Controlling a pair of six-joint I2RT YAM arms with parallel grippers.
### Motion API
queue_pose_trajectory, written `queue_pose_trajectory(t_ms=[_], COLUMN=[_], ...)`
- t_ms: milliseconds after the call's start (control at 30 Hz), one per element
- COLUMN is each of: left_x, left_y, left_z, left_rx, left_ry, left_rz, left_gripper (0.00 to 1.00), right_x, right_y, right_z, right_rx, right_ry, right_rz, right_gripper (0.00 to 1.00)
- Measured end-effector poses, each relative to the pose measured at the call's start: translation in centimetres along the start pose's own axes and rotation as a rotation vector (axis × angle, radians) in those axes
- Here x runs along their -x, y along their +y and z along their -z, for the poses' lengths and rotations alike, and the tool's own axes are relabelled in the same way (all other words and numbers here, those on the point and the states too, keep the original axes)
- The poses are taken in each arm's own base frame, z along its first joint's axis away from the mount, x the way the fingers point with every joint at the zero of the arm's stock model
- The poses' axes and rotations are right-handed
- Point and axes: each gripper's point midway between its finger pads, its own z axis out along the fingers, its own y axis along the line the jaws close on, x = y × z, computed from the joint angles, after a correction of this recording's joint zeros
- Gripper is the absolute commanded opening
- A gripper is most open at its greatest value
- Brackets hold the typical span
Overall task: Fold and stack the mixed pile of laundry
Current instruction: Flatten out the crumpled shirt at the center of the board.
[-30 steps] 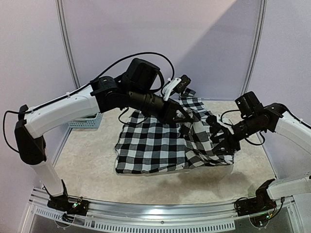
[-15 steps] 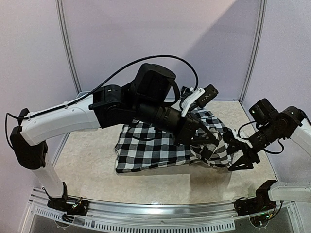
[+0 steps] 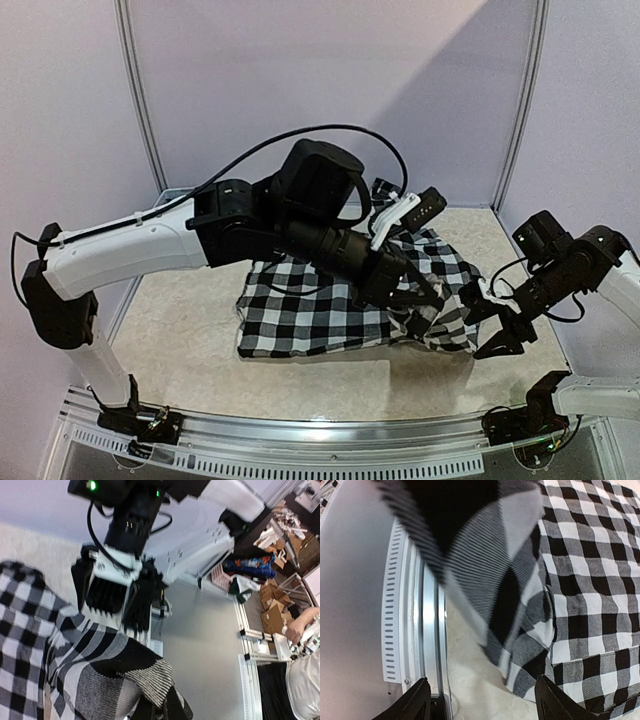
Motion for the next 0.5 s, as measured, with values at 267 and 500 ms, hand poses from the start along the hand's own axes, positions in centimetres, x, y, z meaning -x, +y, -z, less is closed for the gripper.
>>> queue_pose_trajectory(t_ms=[267,500], left_x=[-6.7,-9.7], left_y=[1.8,1.7], left_z=[0.5,3.7], left_rx=[0.058,0.082], left_ry=[0.158,0.167], left_rz=[0.104,0.169], left_gripper=[0.0,0.0], right_x=[-6.9,-12.1], right_y=[-0.8,-2.4], right_z=[-4.4,-7.5], right_rx=[-0.027,-0.095], right_ry=[0.19,0.33], right_rz=[-0.006,0.049], right_gripper=[0.69,0.67])
